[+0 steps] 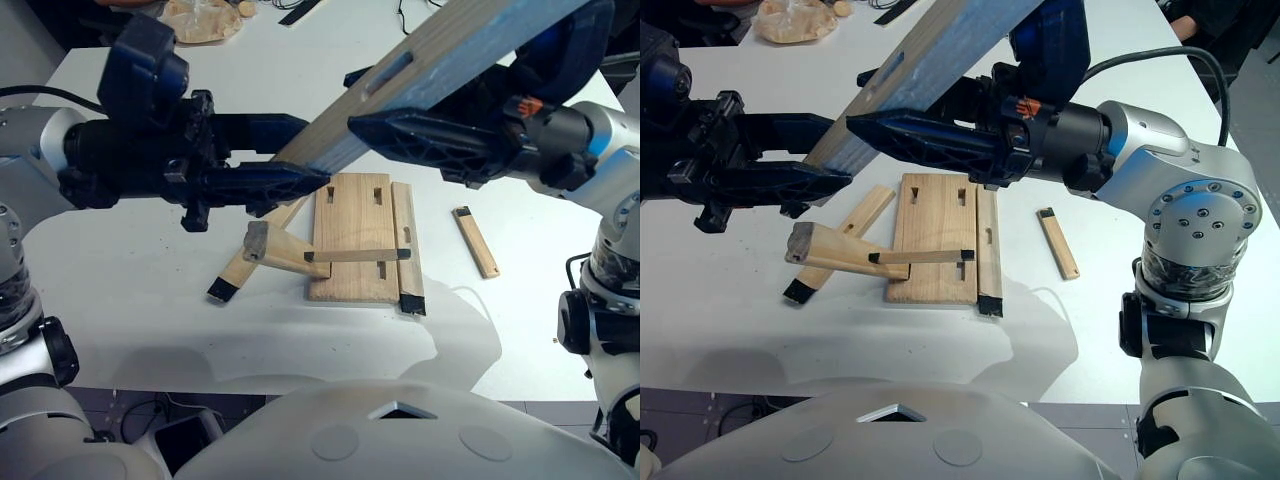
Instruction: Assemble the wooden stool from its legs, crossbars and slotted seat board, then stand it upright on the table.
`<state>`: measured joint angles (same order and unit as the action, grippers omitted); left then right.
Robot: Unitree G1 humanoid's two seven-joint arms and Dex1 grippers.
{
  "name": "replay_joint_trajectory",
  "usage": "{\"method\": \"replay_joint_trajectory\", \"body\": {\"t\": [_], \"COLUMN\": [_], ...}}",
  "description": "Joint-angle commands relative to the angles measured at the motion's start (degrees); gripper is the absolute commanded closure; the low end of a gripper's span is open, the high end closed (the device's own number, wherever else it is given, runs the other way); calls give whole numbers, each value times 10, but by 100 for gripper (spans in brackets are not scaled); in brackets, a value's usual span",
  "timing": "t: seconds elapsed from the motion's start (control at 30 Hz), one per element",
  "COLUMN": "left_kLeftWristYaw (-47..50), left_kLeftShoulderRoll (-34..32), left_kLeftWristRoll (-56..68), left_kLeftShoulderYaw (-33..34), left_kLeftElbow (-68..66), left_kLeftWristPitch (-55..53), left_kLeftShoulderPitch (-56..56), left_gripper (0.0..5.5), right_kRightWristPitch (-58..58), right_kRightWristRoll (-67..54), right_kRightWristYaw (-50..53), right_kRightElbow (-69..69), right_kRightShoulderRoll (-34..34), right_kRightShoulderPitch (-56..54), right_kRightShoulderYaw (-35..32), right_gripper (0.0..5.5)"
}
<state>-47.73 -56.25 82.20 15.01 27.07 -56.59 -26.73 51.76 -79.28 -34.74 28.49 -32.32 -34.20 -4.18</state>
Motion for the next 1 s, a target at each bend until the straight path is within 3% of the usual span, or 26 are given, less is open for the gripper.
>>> {"method": "replay_joint_trajectory", "body": {"t": [0.03,0.23,0.33,0.47,0.6,0.8,1.0], "left_kLeftWristYaw": [1,30,17,-42,-100,-155,-159], "left_kLeftShoulderRoll": [-11,-1,-4,-45,-63,-51,-30], "left_kLeftWristRoll": [6,-31,-84,-285,-430,-519,-529], "left_kLeftShoulderYaw": [16,6,2,-60,-70,-58,-61], "left_kLeftElbow": [-18,-55,-80,-89,-102,-104,-72], "left_kLeftWristPitch": [-8,-2,12,117,244,341,348], "left_kLeftShoulderPitch": [-3,-23,-14,86,234,373,403], "left_gripper": [263,185,144,140,140,140,140], "right_kRightWristPitch": [-11,-38,-63,-128,-220,-283,-280], "right_kRightWristRoll": [19,68,135,280,398,457,457], "right_kRightWristYaw": [-10,4,-11,-116,-228,-308,-306], "right_kRightElbow": [2,-23,-62,-79,-119,-79,-15], "right_kRightShoulderRoll": [-2,0,-35,-141,-205,-224,-203], "right_kRightShoulderPitch": [1,-20,-29,51,143,260,312], "right_kRightShoulderYaw": [-2,-17,-35,-26,6,27,32], "right_gripper": [345,345,345,346,346,346,346]}}
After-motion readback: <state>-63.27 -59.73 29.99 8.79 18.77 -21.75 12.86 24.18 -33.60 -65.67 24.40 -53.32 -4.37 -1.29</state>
